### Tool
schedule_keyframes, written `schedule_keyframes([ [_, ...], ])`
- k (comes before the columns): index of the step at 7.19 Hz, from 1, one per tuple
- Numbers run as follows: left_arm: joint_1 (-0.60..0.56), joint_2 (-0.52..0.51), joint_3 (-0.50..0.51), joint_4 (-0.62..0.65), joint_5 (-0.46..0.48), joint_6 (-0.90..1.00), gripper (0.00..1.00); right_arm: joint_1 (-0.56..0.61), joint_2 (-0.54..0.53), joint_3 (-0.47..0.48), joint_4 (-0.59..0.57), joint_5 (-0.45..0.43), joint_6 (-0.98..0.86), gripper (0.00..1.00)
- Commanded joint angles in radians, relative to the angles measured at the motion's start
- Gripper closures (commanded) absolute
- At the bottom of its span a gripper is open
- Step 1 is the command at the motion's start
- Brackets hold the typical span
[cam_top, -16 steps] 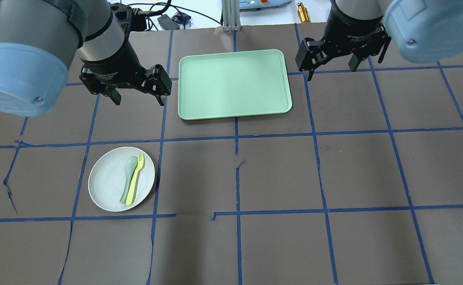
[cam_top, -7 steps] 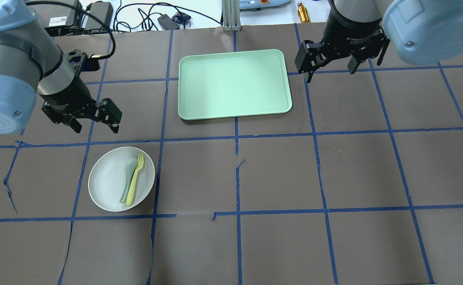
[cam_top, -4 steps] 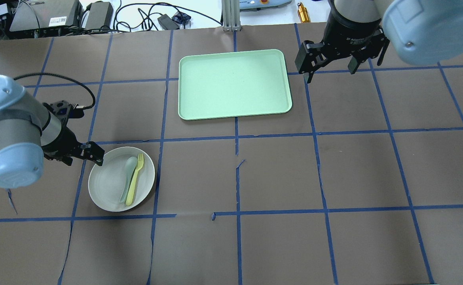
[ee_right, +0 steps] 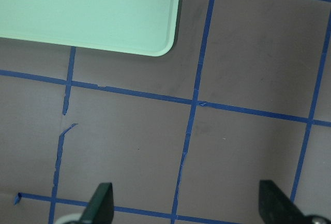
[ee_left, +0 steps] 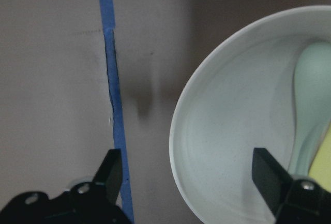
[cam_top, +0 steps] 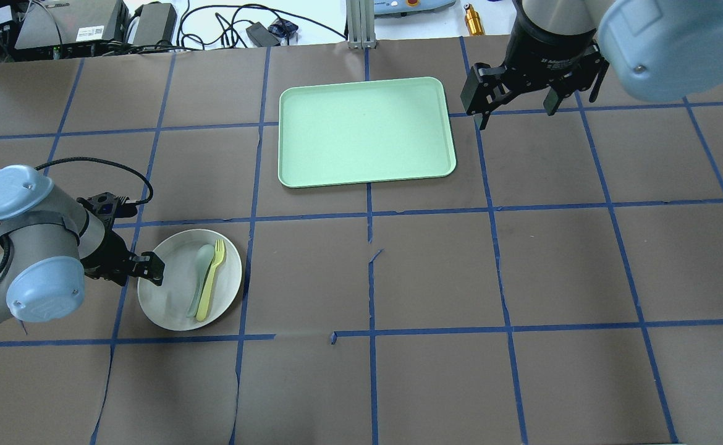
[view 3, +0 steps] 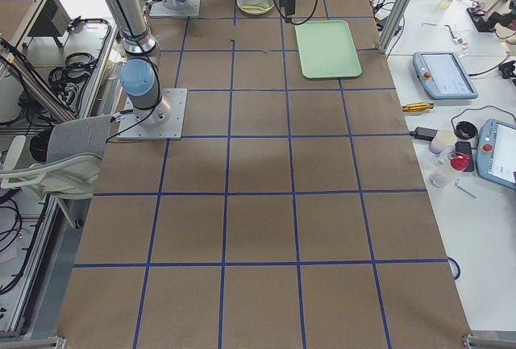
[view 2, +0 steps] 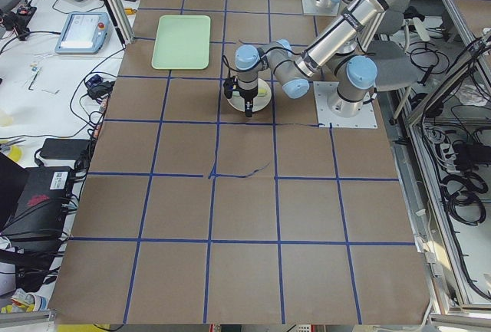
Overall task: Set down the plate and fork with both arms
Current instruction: 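Move the left gripper down to the rim of the white bowl, then grasp the bowl rim with the left gripper and lift it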
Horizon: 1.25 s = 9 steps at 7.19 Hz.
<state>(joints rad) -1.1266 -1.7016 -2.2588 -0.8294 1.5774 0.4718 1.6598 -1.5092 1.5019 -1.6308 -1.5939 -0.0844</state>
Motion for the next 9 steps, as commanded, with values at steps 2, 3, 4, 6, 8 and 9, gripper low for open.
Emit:
schedule_keyframes([
  [2, 0.011, -0.015, -0.002, 0.000, -0.002, -0.004, 0.86, 0.000, 0.000, 0.000, -0.001, 0.000, 0.000, 0.00],
  [3, 0.027, -0.018, -0.002, 0.000, -0.003, -0.005, 0.95, 0.000, 0.000, 0.000, -0.001, 0.000, 0.000, 0.00],
  [4, 0.033, -0.018, -0.001, -0.007, -0.010, -0.002, 1.00, 0.000, 0.000, 0.000, -0.001, 0.000, 0.000, 0.00],
  [6, 0.088, -0.010, 0.013, -0.023, -0.164, 0.008, 1.00, 0.000, 0.001, 0.000, -0.001, -0.001, 0.000, 0.00],
  [8, 0.087, -0.015, 0.147, -0.208, -0.220, -0.031, 1.00, 0.000, 0.000, 0.000, -0.001, -0.001, 0.000, 0.00],
  [9, 0.067, -0.032, 0.244, -0.302, -0.331, -0.117, 1.00, 0.000, 0.001, 0.000, -0.001, -0.001, 0.000, 0.00],
])
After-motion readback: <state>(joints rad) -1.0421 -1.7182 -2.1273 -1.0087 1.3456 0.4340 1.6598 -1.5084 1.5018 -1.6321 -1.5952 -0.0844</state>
